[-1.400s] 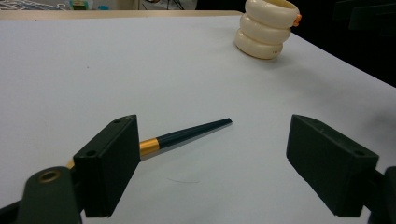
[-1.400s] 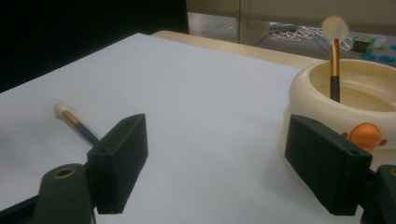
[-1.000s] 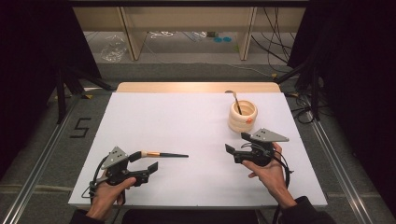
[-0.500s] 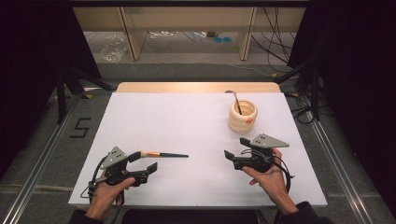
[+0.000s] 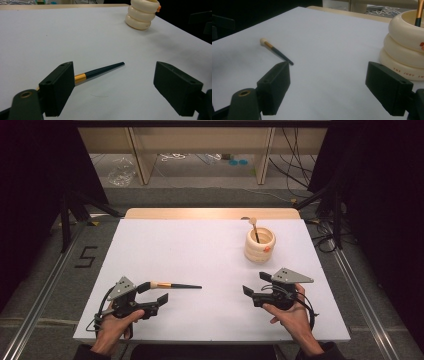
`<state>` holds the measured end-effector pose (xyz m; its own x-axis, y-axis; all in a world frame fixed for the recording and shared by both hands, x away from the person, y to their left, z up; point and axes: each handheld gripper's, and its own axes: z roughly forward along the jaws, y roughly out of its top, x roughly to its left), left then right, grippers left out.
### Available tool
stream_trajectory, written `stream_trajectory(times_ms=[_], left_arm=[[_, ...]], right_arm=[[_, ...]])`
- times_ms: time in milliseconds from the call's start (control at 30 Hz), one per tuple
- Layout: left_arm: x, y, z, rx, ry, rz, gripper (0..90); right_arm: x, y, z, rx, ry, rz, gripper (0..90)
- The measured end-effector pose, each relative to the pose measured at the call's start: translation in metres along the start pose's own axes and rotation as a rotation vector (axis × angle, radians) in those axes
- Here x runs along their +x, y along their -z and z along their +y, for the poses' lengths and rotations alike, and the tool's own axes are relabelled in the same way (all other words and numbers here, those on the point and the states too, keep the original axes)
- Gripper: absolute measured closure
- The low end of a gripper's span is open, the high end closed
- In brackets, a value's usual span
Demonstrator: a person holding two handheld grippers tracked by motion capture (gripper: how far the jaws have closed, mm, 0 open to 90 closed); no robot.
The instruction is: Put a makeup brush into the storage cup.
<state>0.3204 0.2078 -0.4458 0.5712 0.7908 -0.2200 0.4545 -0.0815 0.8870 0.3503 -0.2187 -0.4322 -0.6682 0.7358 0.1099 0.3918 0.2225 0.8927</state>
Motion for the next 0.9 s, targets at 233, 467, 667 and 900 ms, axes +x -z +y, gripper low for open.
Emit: stream_trajectory(times_ms=[233,467,667,900], left_arm=[[0.002,-0.004,0.004,0.021,-0.040,-0.010,16.9],[0.002,-0.011,0.014,0.090,-0.090,-0.044,16.9],[0.008,-0.024,0.026,0.223,-0.184,-0.063,19.1],[0.014,-0.043,0.043,0.339,-0.288,-0.097,23.4]], right_arm=[[-0.001,-0.001,-0.001,0.007,-0.002,0.006,20.9],[-0.001,-0.003,-0.002,0.015,0.002,0.003,21.0],[-0.002,-0.004,-0.001,0.021,0.003,0.006,21.3],[-0.002,-0.004,-0.002,0.012,0.014,0.003,21.7]])
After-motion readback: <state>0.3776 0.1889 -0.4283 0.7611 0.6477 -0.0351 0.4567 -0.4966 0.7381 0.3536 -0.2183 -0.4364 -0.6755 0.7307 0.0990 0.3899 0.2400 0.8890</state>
